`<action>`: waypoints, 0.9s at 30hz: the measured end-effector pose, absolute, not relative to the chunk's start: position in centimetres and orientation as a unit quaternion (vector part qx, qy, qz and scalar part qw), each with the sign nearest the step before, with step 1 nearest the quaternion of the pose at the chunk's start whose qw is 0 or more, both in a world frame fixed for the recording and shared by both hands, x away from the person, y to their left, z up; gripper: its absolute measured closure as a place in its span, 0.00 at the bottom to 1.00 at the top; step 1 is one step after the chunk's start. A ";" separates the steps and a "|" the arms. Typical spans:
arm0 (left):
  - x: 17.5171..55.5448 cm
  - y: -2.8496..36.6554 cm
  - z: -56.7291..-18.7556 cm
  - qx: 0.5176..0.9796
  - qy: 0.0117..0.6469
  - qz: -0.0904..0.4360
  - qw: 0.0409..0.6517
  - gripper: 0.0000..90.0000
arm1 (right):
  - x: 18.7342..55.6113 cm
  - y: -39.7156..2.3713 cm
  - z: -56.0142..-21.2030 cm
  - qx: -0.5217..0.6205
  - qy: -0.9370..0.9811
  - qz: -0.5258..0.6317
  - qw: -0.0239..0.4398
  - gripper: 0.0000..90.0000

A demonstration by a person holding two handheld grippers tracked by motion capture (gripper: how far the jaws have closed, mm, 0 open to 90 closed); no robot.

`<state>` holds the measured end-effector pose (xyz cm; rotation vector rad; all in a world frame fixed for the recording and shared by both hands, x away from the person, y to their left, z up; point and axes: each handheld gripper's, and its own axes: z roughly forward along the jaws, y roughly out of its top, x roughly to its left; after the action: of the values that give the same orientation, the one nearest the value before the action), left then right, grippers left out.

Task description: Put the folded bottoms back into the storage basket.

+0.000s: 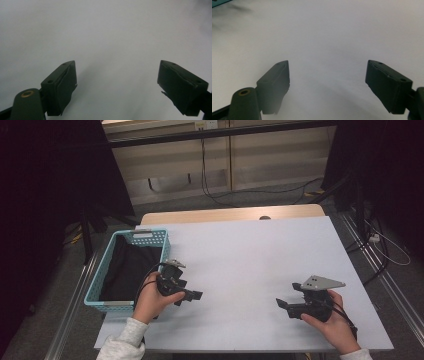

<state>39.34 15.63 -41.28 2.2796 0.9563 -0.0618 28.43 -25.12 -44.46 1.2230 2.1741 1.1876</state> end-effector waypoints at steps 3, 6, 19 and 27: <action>39.2 15.7 -41.4 0.872 0.362 -0.023 0.327 0.17 | 28.2 -25.5 -44.6 0.436 0.772 0.421 0.189 0.21; 39.0 15.6 -41.4 0.871 0.359 -0.026 0.335 0.17 | 27.9 -26.0 -44.7 0.441 0.770 0.421 0.188 0.21; 38.5 16.0 -41.7 0.867 0.356 -0.025 0.347 0.17 | 27.7 -26.2 -44.7 0.441 0.772 0.418 0.188 0.21; 38.0 16.7 -41.9 0.865 0.348 -0.023 0.360 0.17 | 27.7 -26.2 -44.8 0.440 0.773 0.416 0.190 0.21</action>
<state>38.01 16.67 -41.90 2.2304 0.8966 -0.0594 27.71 -26.17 -44.79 1.2376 2.1713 1.1695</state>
